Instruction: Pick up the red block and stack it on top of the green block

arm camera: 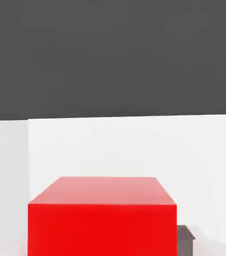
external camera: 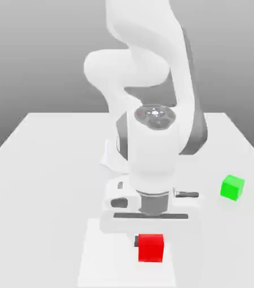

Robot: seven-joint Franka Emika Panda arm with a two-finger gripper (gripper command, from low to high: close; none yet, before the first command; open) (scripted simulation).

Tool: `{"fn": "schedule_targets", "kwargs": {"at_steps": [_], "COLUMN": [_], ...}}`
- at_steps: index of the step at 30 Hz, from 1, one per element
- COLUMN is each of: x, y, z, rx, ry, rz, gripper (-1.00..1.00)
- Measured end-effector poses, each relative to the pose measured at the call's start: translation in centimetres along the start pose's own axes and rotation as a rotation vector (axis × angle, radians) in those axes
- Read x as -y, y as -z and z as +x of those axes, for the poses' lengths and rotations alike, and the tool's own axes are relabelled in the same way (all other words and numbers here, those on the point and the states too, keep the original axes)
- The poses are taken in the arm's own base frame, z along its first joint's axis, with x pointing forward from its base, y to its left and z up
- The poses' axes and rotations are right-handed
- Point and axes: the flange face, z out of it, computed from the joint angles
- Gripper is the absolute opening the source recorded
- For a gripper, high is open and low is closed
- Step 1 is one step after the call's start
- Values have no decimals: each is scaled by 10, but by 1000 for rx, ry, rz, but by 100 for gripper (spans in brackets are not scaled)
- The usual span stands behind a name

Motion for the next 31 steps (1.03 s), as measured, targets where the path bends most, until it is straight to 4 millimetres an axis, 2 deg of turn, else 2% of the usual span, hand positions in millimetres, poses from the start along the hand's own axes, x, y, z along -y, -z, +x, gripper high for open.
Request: {"fn": "schedule_targets", "kwargs": {"at_steps": [2,4,7,11,14,15,17,26,31], "x": [22,43,51,36,13,5,1,1,-1], "y": [10,18,27,35,38,37,29,-11,-26], "z": [-47,-111,-196,-278,-338,-352,-360,-355,-361], "rx": [9,17,24,22,9,1,-21,-64,-39], "ry": [86,208,362,503,623,654,675,675,685], "rz": [9,15,16,11,2,-4,-20,-58,-36], "gripper": [-100,-100,-100,-100,-100,-100,-100,-100,-100]}}
